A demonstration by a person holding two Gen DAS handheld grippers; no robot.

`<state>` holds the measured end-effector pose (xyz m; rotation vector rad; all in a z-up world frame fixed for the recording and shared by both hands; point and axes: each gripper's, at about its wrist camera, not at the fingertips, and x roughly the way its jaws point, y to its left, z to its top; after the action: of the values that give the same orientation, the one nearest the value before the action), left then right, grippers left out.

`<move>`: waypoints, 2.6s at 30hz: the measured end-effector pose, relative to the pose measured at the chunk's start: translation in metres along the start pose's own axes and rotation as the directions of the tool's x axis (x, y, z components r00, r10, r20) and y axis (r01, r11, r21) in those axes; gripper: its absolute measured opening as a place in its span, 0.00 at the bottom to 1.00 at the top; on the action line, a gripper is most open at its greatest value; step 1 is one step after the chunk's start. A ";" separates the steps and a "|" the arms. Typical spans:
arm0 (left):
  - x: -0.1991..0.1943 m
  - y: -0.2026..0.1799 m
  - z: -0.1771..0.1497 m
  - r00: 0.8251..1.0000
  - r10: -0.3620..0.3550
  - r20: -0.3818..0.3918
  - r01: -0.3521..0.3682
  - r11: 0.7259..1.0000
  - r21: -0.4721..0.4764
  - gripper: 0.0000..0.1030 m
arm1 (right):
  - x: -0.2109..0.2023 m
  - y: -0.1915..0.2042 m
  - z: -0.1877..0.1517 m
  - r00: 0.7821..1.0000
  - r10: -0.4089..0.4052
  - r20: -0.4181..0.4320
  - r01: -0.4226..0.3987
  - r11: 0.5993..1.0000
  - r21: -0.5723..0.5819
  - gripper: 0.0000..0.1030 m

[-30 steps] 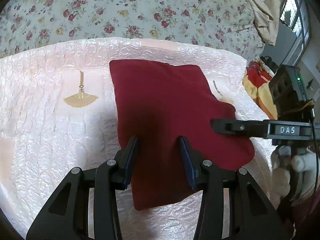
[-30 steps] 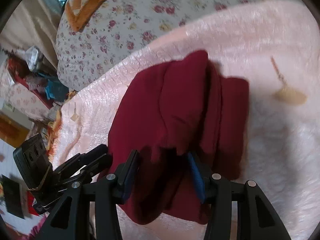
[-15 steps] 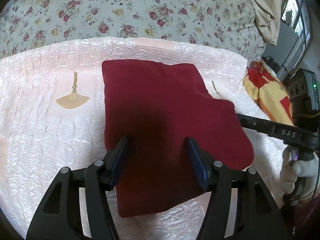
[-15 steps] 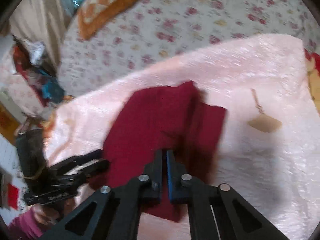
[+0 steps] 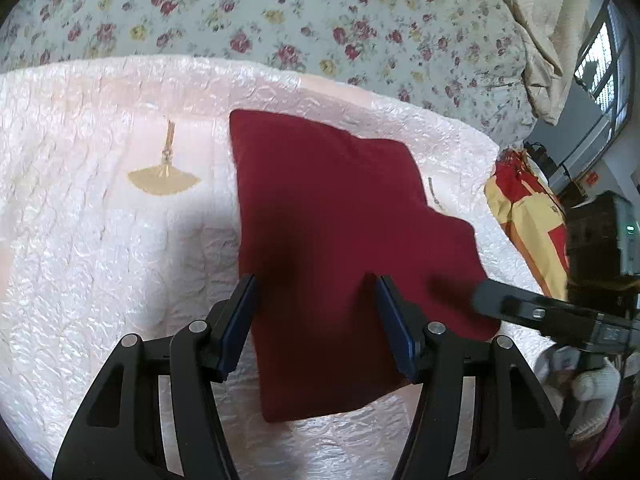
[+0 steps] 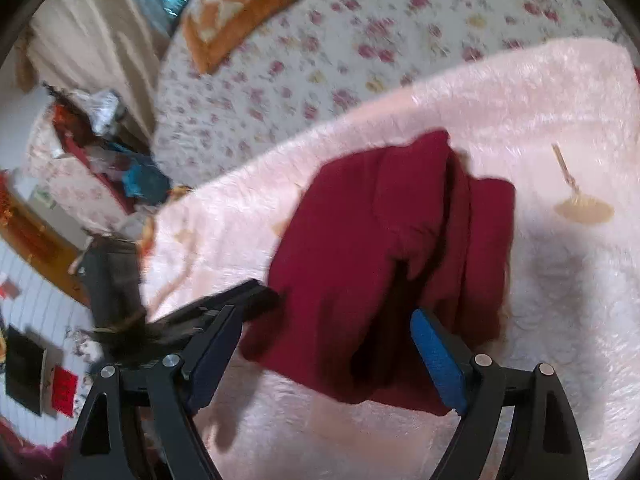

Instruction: Fold small clothes

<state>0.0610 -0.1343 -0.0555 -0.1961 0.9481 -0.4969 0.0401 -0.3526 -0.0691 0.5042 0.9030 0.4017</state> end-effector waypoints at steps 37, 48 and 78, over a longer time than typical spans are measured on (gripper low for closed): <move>0.021 -0.039 -0.002 0.991 0.136 0.000 -0.134 0.977 0.169 0.70 | -0.010 0.030 0.042 0.961 -0.240 0.138 0.265 0.943 -0.203 0.37; 0.024 -0.037 0.001 0.990 0.138 -0.009 -0.135 0.978 0.161 0.71 | 0.047 -0.003 0.055 0.908 -0.416 0.042 0.415 0.885 -0.209 0.31; 0.039 0.014 0.028 0.978 -0.173 -0.114 0.158 0.979 -0.128 0.81 | 0.010 -0.071 0.037 0.997 -0.078 0.030 0.076 0.996 0.045 0.83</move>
<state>0.1071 -0.1424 -0.0730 -0.3572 1.0901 -0.6126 0.0845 -0.4140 -0.0973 0.5134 0.8998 0.3036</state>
